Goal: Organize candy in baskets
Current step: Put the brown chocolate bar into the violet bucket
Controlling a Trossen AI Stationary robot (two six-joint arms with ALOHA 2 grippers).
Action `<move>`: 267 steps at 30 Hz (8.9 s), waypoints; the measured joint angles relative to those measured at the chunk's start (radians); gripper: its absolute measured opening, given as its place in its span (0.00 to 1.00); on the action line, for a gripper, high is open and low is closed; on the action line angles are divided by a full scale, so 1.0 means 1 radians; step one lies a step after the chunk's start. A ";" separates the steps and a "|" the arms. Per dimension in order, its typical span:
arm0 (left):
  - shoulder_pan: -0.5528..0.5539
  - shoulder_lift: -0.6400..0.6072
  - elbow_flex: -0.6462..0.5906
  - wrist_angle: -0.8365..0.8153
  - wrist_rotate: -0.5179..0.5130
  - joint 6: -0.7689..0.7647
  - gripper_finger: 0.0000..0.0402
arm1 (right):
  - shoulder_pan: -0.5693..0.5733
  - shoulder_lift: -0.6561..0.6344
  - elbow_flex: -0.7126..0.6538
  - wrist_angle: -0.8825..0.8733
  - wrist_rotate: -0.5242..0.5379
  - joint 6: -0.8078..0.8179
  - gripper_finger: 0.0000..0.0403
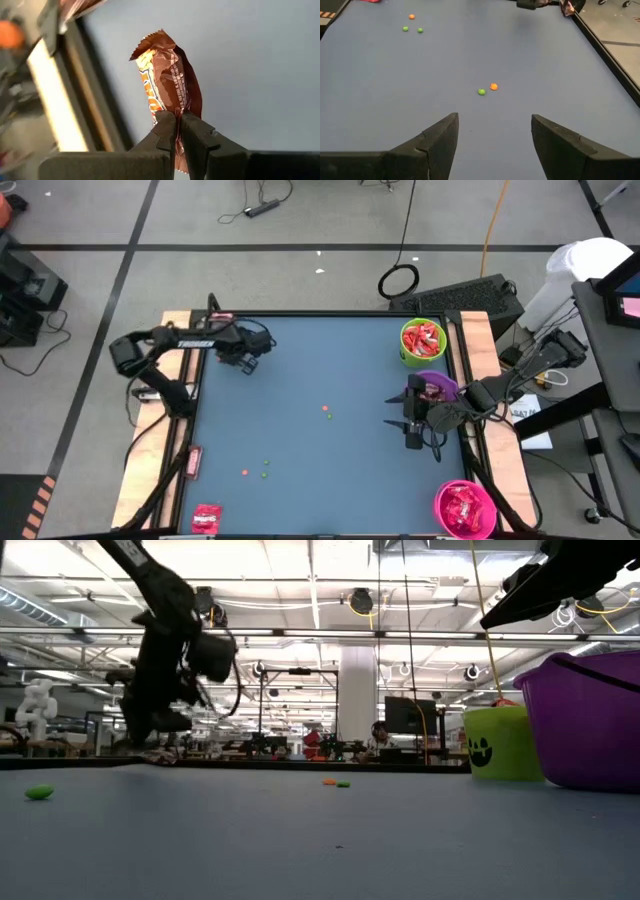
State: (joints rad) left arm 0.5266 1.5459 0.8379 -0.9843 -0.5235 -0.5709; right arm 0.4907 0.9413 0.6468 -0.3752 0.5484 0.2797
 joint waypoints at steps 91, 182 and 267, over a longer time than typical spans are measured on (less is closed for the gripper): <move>-0.705 0.142 0.003 1.487 0.530 0.524 0.60 | -0.049 0.151 0.228 -0.027 -0.221 -0.081 0.03; 0.393 0.135 0.064 0.424 -0.099 0.921 0.60 | -0.518 0.428 0.043 0.546 -0.086 -0.533 0.52; 0.304 -0.041 0.221 0.334 0.397 0.818 0.02 | -0.516 0.443 0.042 0.596 -0.109 -0.412 0.52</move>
State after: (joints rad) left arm 0.8310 1.5051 1.0592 -0.6501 -0.1265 0.2476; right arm -0.0250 1.3842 0.6891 0.2211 0.4398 -0.1318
